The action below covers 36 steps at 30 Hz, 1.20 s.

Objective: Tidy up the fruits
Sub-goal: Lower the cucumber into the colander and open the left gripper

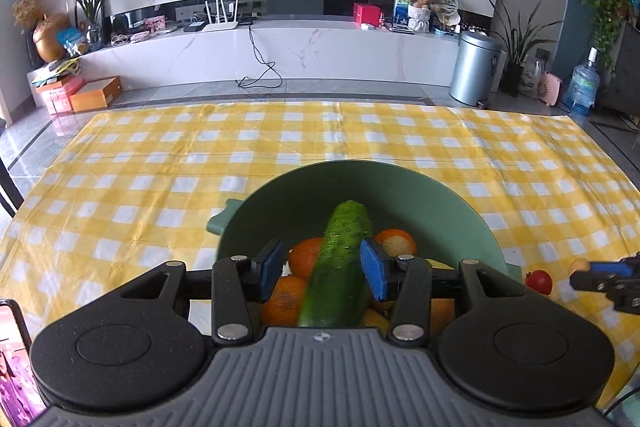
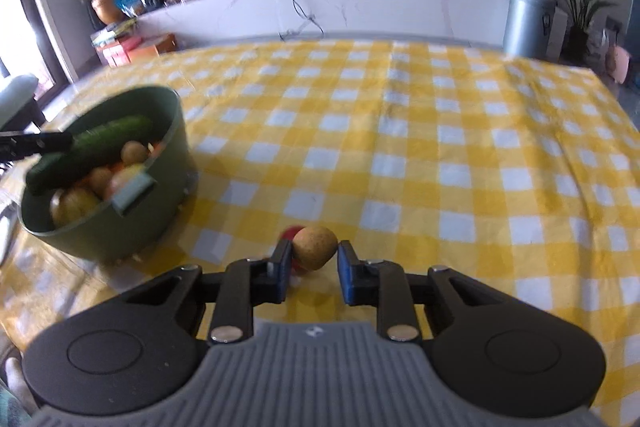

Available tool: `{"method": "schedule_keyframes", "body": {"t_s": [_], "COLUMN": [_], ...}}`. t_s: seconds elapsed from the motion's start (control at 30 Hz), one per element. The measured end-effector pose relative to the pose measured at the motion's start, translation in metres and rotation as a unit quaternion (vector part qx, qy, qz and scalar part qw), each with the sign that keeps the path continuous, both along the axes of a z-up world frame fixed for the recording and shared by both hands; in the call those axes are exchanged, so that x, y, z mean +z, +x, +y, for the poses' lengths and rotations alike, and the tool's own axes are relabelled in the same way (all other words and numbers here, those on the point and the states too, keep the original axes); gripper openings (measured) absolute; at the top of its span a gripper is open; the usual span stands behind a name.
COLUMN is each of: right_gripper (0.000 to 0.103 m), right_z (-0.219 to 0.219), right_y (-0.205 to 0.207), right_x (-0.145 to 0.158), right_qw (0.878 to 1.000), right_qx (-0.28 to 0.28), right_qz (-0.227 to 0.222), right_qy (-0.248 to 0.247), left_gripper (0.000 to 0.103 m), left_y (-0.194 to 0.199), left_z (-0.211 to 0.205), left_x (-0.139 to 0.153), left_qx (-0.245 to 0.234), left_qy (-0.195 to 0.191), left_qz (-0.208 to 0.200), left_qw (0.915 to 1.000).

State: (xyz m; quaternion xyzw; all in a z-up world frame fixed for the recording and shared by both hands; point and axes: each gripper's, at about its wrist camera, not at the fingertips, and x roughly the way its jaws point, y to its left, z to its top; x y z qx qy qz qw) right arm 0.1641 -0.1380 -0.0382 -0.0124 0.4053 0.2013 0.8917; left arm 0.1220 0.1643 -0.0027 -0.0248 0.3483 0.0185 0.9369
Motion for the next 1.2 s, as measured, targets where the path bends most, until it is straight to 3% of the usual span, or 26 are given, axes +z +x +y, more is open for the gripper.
{"method": "schedule_keyframes", "body": {"t_s": [0.23,0.43,0.5,0.63,0.9,1.2], "right_gripper": [0.021,0.021,0.021,0.021,0.021,0.021], "right_z": [0.047,0.087,0.1,0.122,0.139,0.149], "right_y": [-0.016,-0.016,-0.016,-0.015,-0.006,-0.007], "right_x": [0.034,0.052,0.053,0.05,0.036,0.028], "right_qw": [0.995,0.988,0.986,0.982,0.981,0.983], "right_qx": [0.08,0.14,0.157,0.183,0.186,0.178], "right_qz": [-0.039,-0.046,-0.044,-0.03,0.035,0.047], "right_qy": [0.038,0.055,0.045,0.031,0.034,0.006], "left_gripper": [0.053,0.053,0.045,0.039,0.041,0.044], "left_y": [-0.006,-0.009,-0.01,-0.011,-0.012,-0.01], "left_z": [0.001,-0.002,0.0,0.006,0.022,0.009], "left_x": [0.002,-0.003,-0.007,-0.009,0.0,-0.009], "left_qx": [-0.036,-0.059,-0.062,-0.066,-0.036,-0.047], "left_qy": [-0.025,0.005,0.011,0.005,-0.036,0.014], "left_qz": [0.017,0.047,0.06,0.061,0.023,0.051], "left_qw": [0.9989,0.9971,0.9962,0.996,0.9984,0.9975]}}
